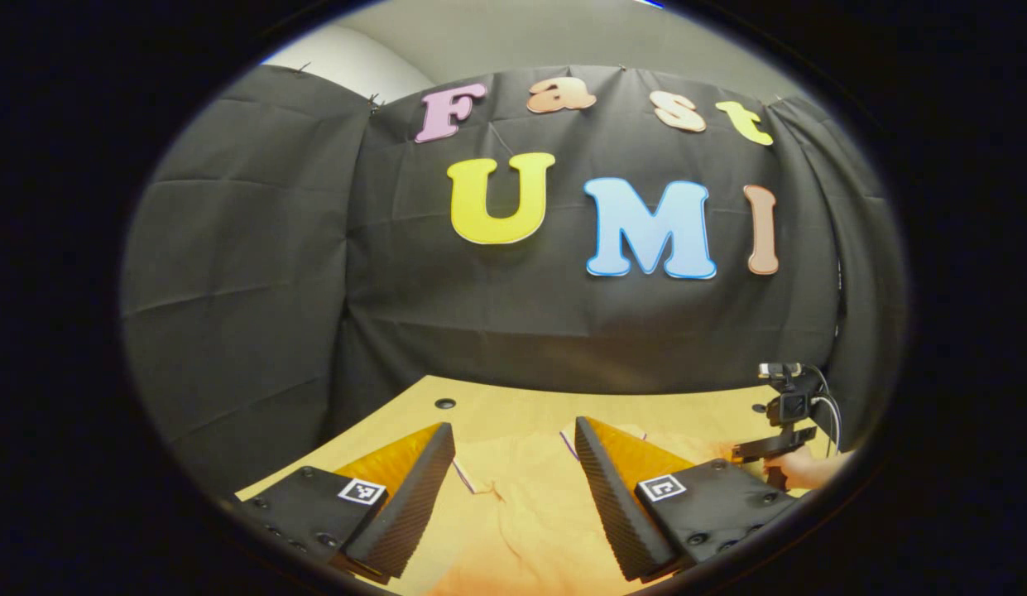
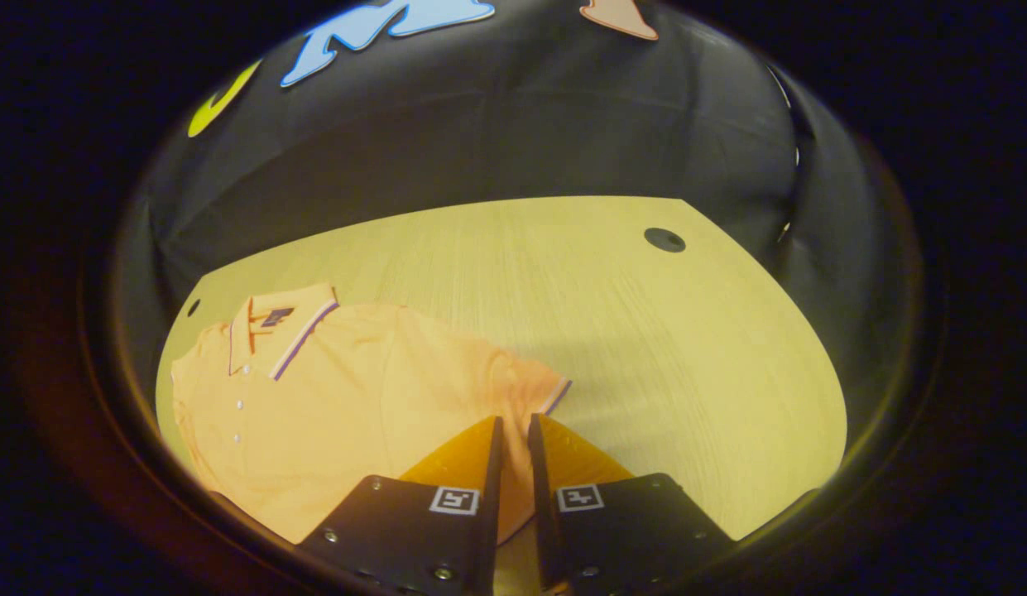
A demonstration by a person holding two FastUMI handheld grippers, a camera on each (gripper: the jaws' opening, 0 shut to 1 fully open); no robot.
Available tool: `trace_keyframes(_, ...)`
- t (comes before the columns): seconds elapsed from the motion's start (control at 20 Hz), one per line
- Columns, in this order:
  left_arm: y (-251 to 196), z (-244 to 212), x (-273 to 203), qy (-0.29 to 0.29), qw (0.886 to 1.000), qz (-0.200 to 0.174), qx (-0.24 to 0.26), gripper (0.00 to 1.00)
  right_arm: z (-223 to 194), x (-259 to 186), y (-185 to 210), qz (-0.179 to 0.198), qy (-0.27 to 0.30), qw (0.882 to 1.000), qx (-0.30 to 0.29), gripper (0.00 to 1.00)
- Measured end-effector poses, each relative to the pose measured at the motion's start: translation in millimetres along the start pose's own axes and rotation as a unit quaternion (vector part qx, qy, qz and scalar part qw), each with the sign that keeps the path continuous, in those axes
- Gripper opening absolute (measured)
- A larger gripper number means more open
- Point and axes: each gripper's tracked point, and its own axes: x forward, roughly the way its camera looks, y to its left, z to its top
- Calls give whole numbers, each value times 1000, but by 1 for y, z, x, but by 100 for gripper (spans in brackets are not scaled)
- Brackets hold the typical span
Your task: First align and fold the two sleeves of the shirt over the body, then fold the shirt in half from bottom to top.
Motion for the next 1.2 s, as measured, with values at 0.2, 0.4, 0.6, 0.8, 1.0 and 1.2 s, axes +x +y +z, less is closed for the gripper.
trace_keyframes(0.2,1,1,-4,-2,1000,-2,1,94,5,-5,4,-4,-15,999,-31,4)
trace_keyframes(0.4,5,1,-7,-3,1000,-2,-3,94,29,-27,20,0,-57,996,-74,4)
trace_keyframes(0.6,8,-1,-7,-2,1000,-5,-9,94,43,-49,51,23,-83,990,-114,3)
trace_keyframes(0.8,12,2,-13,-8,1000,-5,-8,94,43,-55,80,39,-90,984,-146,3)
trace_keyframes(1.0,25,0,-19,-7,1000,5,-7,94,31,-52,104,56,-78,980,-173,6)
trace_keyframes(1.2,37,-5,-25,-5,1000,18,-11,94,14,-45,125,69,-60,976,-198,6)
